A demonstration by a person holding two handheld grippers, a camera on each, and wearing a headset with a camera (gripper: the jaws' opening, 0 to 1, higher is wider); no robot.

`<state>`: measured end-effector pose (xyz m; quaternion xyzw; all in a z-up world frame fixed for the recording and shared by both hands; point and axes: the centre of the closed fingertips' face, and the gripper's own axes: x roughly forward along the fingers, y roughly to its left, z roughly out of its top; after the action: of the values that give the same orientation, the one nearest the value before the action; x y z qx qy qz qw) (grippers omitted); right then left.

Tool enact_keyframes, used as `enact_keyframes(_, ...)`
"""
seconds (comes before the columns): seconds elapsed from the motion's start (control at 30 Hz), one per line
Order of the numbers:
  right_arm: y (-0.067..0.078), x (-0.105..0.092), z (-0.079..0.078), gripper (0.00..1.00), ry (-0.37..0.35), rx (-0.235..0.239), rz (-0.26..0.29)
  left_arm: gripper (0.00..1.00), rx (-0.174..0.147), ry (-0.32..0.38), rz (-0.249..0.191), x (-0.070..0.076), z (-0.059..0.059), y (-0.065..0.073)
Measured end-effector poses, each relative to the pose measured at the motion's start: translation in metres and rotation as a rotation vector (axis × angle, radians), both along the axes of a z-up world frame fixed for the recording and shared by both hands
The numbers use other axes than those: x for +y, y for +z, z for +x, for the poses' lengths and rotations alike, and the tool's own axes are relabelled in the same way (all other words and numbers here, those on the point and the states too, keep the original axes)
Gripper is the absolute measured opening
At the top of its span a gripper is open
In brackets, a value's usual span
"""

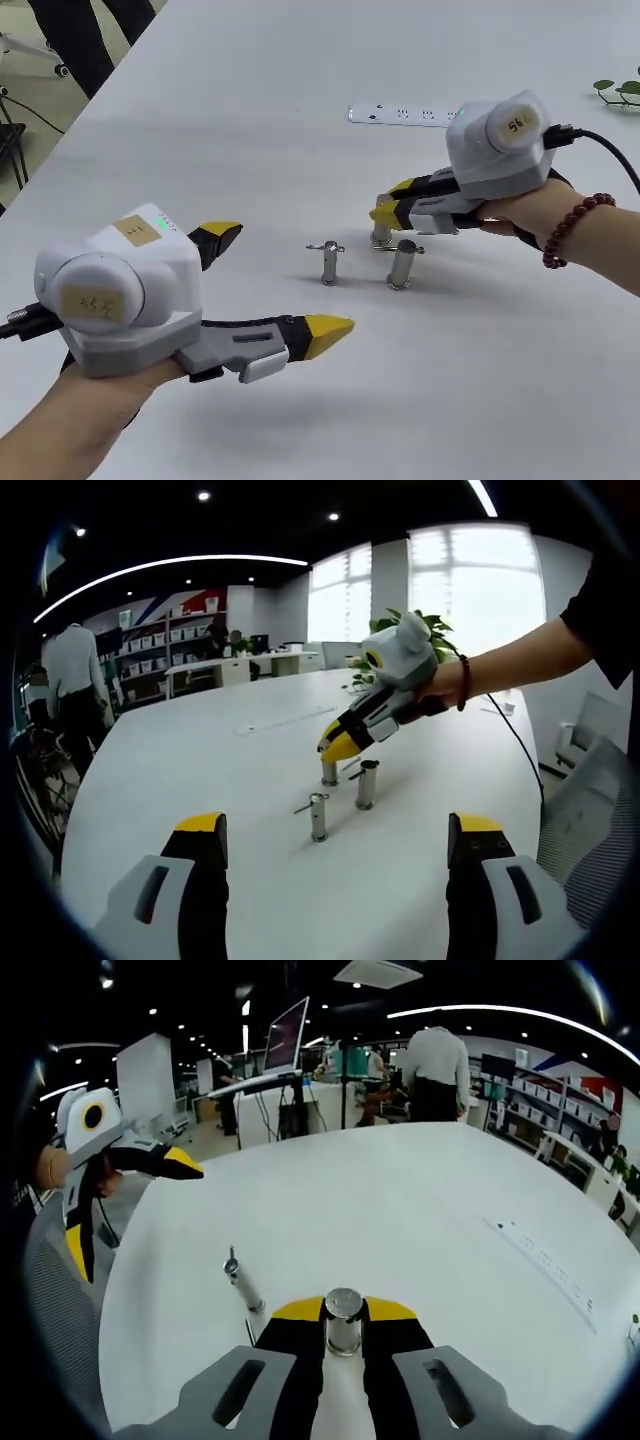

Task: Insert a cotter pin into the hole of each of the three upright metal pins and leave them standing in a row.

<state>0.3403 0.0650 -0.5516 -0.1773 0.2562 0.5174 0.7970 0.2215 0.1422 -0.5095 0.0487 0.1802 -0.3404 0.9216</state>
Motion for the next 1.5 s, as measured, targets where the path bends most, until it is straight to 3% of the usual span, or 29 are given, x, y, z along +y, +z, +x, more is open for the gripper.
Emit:
enact_keyframes(0.33, 0.002, -0.033, -0.005, 0.08, -0.062, -0.001, -0.008, 0.9, 0.001, -0.005, -0.006, -0.003, -0.002, 0.002)
enact_keyframes(0.9, -0.003, -0.069, -0.028, 0.08, -0.096, 0.011, -0.045, 0.9, 0.003, -0.009, 0.002, -0.006, -0.008, 0.004)
enact_keyframes(1.5, -0.007, -0.073, -0.065, 0.08, -0.072, 0.033, -0.035, 0.9, 0.0, -0.026, 0.007, -0.014, -0.017, 0.007)
